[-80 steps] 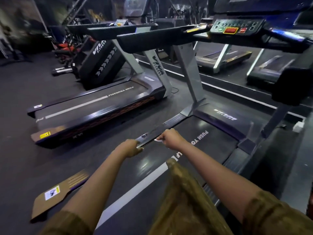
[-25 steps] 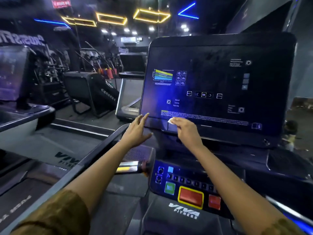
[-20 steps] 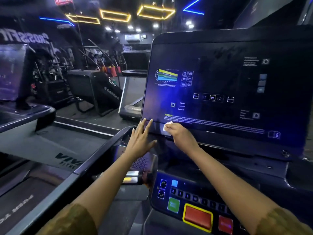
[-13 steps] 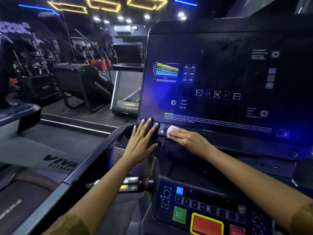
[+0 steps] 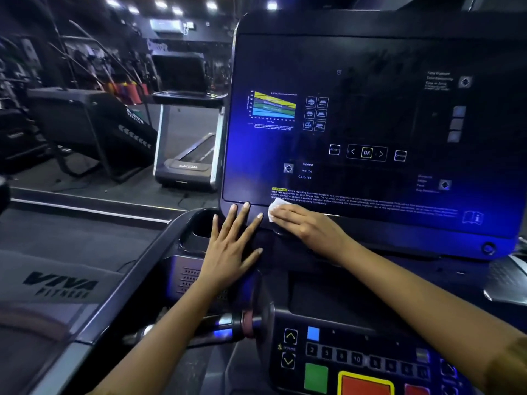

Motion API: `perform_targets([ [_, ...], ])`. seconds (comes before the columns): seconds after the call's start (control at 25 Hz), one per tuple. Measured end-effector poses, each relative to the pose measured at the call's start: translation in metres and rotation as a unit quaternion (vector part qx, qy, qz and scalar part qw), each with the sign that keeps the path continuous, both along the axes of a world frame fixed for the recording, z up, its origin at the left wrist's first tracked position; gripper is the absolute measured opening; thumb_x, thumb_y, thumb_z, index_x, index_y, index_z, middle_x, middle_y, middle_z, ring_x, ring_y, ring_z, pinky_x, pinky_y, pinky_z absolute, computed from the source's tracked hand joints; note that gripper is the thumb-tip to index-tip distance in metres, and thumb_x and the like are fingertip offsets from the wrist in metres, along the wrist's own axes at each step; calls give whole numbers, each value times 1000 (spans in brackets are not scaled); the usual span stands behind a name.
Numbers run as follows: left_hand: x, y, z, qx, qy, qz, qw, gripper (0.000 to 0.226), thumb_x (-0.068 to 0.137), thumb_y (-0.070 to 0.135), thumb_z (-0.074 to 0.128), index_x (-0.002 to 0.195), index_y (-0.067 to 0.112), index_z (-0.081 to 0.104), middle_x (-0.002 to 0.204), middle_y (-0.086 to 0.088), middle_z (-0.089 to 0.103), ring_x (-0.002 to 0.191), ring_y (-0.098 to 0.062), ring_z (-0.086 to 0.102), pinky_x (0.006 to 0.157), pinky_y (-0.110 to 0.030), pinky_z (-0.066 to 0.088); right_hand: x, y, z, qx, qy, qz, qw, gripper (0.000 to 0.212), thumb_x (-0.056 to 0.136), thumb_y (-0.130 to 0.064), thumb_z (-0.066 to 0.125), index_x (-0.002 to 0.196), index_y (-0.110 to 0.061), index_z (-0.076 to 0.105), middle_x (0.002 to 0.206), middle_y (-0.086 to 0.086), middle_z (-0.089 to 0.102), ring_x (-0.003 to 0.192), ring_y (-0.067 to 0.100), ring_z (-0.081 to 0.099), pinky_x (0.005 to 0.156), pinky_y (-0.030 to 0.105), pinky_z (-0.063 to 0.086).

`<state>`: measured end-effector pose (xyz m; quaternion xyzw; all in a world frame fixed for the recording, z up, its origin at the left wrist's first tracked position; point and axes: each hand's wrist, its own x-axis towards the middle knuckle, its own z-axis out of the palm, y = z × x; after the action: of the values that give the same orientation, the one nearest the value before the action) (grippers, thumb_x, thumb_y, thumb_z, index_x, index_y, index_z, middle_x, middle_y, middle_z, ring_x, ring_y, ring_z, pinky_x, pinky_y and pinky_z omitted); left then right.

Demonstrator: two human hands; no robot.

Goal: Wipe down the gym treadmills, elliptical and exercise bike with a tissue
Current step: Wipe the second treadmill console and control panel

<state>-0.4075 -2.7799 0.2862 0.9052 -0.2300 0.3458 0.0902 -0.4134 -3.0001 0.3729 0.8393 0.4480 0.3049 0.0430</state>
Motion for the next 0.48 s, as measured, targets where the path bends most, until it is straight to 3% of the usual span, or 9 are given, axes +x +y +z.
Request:
perform_targets([
  [0.12,-2,1,3,-37,-10,-15,999,66,87,49,44,148,28,26,157,-5,18,146,-25,12,113,-52,11,-5,-31,-11,-23,-3,-2,1000,40,87,-3,38,118,-4,63,123,5,62,114,21,59,92,30,50],
  [0.24,0,7,13,-148,7,-31,988,73,86,51,46,150,31,15,158,-1,12,147,-21,4,117,-45,4,-14,-47,-14,-31,-1,-10,999,39,87,-5,40,117,-5,64,123,4,62,114,19,59,97,26,43],
  [0.32,8,10,24,-220,42,-40,974,79,86,55,45,151,31,7,158,-1,9,147,-17,-1,119,-41,3,-10,-35,-14,-28,10,-4,1000,39,86,-5,40,117,-6,64,122,3,63,114,19,59,92,26,48],
  [0.48,20,11,37,-222,46,-35,973,81,87,60,39,152,23,9,159,-4,9,147,-16,1,118,-37,3,11,10,-6,-36,-18,35,999,38,88,-6,40,115,-4,65,120,4,64,113,20,59,95,24,45],
])
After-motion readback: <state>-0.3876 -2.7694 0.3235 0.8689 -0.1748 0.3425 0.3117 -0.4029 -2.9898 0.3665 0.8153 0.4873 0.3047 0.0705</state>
